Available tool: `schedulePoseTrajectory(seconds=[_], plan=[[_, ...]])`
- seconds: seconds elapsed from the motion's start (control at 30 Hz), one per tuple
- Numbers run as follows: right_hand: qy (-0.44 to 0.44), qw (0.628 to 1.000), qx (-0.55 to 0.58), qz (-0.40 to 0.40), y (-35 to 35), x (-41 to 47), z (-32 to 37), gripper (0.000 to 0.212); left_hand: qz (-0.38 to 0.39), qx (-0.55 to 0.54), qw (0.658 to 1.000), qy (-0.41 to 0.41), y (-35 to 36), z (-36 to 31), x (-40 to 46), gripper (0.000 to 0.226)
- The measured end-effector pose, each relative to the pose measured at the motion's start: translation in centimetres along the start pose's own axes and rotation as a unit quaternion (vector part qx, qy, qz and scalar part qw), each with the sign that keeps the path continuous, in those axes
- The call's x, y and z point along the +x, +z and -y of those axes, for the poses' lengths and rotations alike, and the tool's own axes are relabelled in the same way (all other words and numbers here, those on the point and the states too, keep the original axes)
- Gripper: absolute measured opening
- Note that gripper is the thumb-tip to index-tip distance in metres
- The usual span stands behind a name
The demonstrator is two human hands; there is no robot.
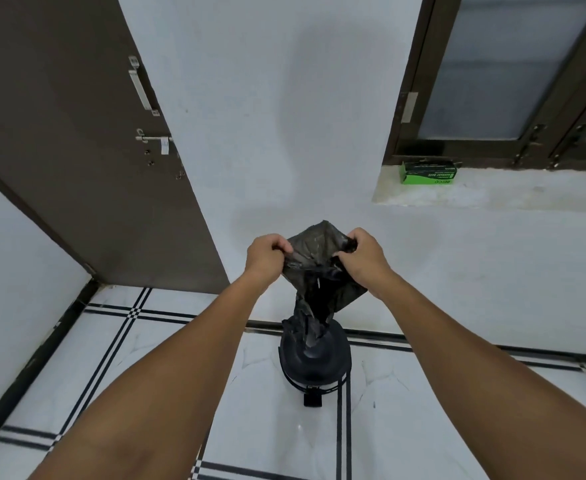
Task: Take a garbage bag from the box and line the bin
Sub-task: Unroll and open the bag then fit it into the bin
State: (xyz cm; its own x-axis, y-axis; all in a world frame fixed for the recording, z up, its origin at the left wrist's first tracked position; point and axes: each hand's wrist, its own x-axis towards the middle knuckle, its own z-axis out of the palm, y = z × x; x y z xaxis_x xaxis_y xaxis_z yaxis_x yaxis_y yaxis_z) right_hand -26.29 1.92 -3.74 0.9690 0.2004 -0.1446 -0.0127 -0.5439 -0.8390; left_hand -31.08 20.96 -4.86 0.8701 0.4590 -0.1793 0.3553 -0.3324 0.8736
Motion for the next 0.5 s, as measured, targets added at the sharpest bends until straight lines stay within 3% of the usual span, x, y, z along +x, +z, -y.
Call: schedulePoseTrajectory(seconds=[0.1, 0.23, 0.33, 0.5], plan=[[0.0, 0.996, -0.083, -0.041, -0.4, 0.5, -0.8, 0.013, 0.013, 0.128, 0.991, 0.025, -0.2, -0.2, 0.0, 0.049], [0.067, 0.995, -0.062, -0.051, -1.1, 0.8, -1.3, 0.037, -0.028, 0.232, 0.972, 0.011, -0.6, 0.6, 0.3, 0.034], [0.093, 0.994, -0.015, -0.048, -1.2, 0.7, -1.8, 0.05, -0.052, 0.228, 0.972, 0.006, -0.6, 1.6, 0.4, 0.023], [0.076, 0.997, -0.024, -0.011, -0.3, 0.3, -1.9, 0.047, -0.031, 0.106, 0.993, 0.043, 0.4, 0.9, -1.0, 0.043]])
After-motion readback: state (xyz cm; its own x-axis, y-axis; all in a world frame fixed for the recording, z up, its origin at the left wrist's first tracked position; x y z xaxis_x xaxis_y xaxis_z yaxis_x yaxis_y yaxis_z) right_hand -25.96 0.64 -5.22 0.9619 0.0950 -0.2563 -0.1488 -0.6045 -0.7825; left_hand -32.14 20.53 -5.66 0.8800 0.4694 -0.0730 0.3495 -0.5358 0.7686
